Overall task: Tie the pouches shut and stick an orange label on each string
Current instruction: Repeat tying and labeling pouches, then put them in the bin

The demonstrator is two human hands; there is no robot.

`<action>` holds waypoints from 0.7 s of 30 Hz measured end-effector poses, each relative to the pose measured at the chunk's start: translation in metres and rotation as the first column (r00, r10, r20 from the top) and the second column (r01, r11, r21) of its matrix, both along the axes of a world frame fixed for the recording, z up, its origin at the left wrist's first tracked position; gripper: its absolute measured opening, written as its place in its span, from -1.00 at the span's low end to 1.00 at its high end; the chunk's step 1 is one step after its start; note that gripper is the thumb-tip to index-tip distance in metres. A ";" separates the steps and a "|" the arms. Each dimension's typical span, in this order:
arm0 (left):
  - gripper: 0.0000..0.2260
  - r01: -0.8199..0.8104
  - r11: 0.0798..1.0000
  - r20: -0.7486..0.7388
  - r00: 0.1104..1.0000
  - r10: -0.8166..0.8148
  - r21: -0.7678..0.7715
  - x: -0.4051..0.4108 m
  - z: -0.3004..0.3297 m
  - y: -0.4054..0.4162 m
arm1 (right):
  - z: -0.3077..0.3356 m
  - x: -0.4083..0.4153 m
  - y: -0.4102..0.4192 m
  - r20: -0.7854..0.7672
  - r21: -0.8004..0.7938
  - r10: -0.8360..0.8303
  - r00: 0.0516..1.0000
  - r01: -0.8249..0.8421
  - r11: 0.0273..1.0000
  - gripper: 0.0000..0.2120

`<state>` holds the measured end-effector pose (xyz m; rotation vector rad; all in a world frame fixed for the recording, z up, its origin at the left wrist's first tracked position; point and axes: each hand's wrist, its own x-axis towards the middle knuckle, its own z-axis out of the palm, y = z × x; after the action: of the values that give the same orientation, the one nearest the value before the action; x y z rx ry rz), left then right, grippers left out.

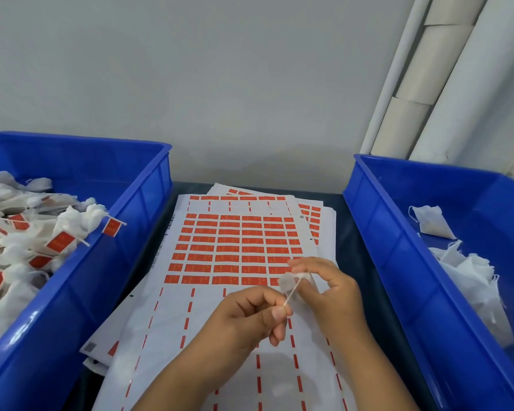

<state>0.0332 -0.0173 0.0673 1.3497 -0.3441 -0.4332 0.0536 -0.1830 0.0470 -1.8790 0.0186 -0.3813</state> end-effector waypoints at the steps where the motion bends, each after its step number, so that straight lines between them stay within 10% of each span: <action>1: -0.87 -0.036 0.998 -0.029 0.999 0.035 -0.043 0.000 0.000 0.000 | 0.000 0.000 0.001 -0.049 0.011 0.042 0.998 -0.041 0.999 -0.83; 10: -0.85 -0.477 0.815 -0.411 0.849 0.332 -0.328 0.019 0.010 0.012 | 0.008 -0.004 0.009 -0.430 -0.168 0.297 0.853 -0.398 0.902 -0.93; 15: -0.86 -0.624 0.732 -0.537 0.730 0.423 -0.272 0.027 0.008 0.017 | 0.016 -0.008 0.003 -0.488 0.068 0.444 0.751 -0.475 0.878 -0.84; 18: -0.87 -0.667 0.745 -0.386 0.690 0.612 -0.013 0.033 0.001 0.015 | 0.020 -0.010 -0.002 -0.329 0.300 0.511 0.794 -0.426 0.854 -0.84; 21: -0.89 -0.576 0.689 0.168 0.807 0.566 0.441 0.031 -0.011 0.008 | 0.020 -0.007 -0.007 -0.160 0.618 0.475 0.865 -0.288 0.731 -0.83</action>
<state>0.0639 -0.0089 0.0561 1.8552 0.2052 0.0404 0.0466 -0.1895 0.0669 -1.2633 -0.0452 0.2084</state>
